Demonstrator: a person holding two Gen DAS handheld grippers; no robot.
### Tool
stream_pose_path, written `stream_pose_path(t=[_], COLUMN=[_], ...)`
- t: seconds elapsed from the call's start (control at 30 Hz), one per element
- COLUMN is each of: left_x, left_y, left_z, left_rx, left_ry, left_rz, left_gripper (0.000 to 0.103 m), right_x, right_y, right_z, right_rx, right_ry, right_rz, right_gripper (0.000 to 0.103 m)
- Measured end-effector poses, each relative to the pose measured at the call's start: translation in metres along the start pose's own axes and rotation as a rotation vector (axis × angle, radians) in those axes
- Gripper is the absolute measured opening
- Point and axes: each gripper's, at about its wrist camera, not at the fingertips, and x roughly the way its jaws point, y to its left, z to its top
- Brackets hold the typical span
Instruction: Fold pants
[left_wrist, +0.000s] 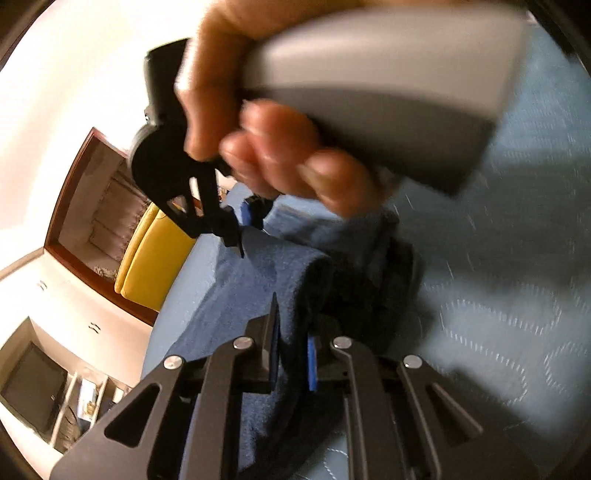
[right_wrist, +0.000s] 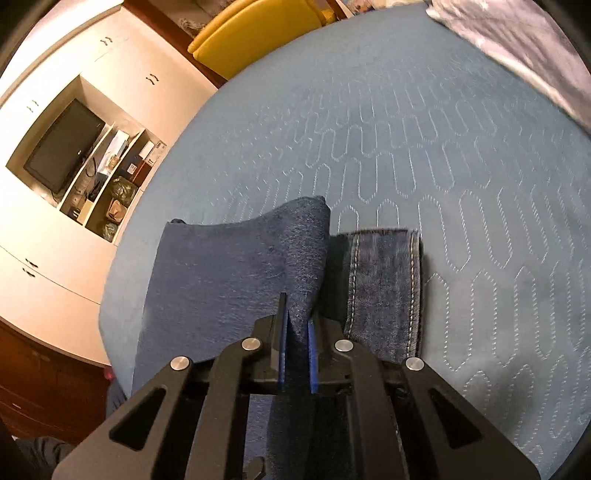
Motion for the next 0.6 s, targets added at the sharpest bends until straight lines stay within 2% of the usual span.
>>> stream_pose_path(t=[0.13, 0.27, 0.4, 0.5, 0.53, 0.6], left_x=[0.000, 0.006, 0.014, 0.019, 0.020, 0.020], left_y=[-0.005, -0.017, -0.023, -0.020, -0.019, -0.010], left_z=[0.009, 0.008, 0.005, 0.001, 0.000, -0.001], left_rx=[0.012, 0.042, 0.045, 0.043, 0.042, 0.022], left_ry=[-0.031, -0.029, -0.028, -0.036, -0.042, -0.046], left_rz=[0.006, -0.019, -0.035, -0.041, -0.039, -0.040], left_gripper=[0.011, 0.011, 0.011, 0.012, 0.015, 0.027], right_x=[-0.018, -0.018, -0.019, -0.014, -0.011, -0.008], right_y=[-0.006, -0.033, -0.041, -0.042, -0.040, -0.039], right_z=[0.004, -0.005, -0.012, -0.017, -0.019, -0.023], right_rx=[0.002, 0.049, 0.063, 0.054, 0.039, 0.039], right_ry=[-0.032, -0.026, -0.052, -0.056, -0.064, -0.072], right_rz=[0.002, 0.001, 0.016, -0.025, -0.070, -0.104], right_gripper=[0.009, 0.009, 0.009, 0.009, 0.010, 0.014])
